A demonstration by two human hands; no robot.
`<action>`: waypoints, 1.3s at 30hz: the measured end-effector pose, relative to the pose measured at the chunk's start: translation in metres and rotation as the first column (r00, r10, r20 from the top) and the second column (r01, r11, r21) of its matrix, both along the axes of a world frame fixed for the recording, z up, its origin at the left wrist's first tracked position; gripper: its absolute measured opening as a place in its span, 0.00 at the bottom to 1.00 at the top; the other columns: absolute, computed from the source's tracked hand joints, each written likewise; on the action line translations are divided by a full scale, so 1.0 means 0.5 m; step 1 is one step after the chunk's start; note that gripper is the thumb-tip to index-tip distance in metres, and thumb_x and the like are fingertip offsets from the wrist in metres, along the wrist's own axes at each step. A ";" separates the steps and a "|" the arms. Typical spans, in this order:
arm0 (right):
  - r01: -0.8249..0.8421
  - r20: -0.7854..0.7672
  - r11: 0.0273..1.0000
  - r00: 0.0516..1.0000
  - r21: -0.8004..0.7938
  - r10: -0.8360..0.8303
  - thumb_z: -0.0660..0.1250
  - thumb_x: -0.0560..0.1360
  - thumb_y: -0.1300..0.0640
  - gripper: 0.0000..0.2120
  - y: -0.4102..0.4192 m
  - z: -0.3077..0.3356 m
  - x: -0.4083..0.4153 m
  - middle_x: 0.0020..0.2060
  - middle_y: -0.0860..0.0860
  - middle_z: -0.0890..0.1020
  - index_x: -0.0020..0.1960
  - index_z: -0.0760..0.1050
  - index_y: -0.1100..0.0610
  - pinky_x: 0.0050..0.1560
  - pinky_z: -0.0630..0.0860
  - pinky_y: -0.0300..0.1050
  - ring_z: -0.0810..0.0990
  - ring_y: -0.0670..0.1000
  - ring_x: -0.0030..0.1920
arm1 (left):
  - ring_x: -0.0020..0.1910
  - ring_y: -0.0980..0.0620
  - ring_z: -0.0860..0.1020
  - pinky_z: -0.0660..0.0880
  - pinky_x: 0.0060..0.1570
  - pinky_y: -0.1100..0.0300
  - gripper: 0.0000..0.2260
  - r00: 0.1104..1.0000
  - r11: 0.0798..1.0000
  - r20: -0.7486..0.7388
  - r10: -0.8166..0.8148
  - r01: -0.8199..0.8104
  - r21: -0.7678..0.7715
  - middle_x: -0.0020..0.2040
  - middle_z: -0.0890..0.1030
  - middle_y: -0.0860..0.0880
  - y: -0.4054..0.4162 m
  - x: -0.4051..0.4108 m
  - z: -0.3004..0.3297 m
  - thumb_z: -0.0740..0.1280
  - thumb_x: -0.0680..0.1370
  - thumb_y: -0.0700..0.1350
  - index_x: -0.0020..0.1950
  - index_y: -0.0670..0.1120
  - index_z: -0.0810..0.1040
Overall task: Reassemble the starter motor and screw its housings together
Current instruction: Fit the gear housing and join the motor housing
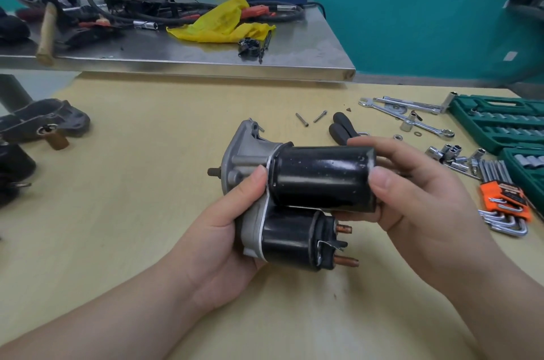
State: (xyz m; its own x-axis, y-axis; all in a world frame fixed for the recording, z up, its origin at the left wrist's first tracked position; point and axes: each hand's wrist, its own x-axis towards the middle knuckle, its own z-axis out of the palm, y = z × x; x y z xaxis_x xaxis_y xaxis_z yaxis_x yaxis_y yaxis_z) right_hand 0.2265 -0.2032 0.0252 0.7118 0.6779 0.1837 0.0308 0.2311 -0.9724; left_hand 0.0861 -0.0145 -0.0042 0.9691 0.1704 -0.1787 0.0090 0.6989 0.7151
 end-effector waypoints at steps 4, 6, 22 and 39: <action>-0.009 -0.052 1.000 0.999 -0.010 0.008 0.76 0.69 0.51 0.23 0.007 -0.021 -0.002 0.58 0.61 0.86 0.64 0.84 0.50 0.52 0.85 0.65 0.87 0.65 0.56 | 0.62 0.45 0.86 0.84 0.54 0.53 0.27 1.000 0.997 0.001 0.008 -0.008 0.077 0.65 0.86 0.46 0.009 0.001 0.000 0.82 0.71 0.59 0.68 0.51 0.86; -0.014 -0.083 1.000 0.996 -0.002 0.014 0.73 0.70 0.52 0.21 0.011 -0.025 -0.002 0.58 0.59 0.86 0.64 0.84 0.49 0.52 0.86 0.60 0.87 0.62 0.57 | 0.64 0.45 0.85 0.84 0.55 0.53 0.27 1.000 0.995 0.004 0.003 -0.003 0.097 0.67 0.85 0.46 0.011 0.003 -0.003 0.81 0.73 0.58 0.69 0.51 0.85; -0.155 -0.024 0.988 0.988 -0.013 0.155 0.85 0.62 0.39 0.44 -0.010 -0.011 0.021 0.66 0.60 0.83 0.73 0.78 0.55 0.65 0.80 0.65 0.81 0.64 0.68 | 0.61 0.36 0.85 0.84 0.52 0.49 0.24 0.990 0.896 0.144 0.004 -0.068 0.438 0.63 0.85 0.37 0.046 -0.001 0.016 0.76 0.73 0.42 0.69 0.41 0.82; -0.021 0.230 0.981 0.971 -0.190 0.065 0.84 0.63 0.60 0.27 0.016 -0.033 -0.019 0.53 0.43 0.88 0.59 0.82 0.46 0.49 0.81 0.36 0.87 0.43 0.53 | 0.53 0.76 0.77 0.77 0.35 0.75 0.43 0.967 -0.309 -0.175 -0.183 0.112 0.944 0.57 0.77 0.79 0.017 0.096 0.279 0.82 0.49 0.67 0.61 0.71 0.70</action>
State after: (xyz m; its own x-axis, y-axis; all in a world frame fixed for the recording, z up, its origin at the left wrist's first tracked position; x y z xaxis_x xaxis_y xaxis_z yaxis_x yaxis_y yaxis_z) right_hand 0.2172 -0.1951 0.0087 0.6334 0.7447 0.2102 0.2572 0.0537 -0.9649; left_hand 0.1343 -0.0058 0.1350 0.9971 -0.0636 0.0414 -0.0755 -0.8851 0.4592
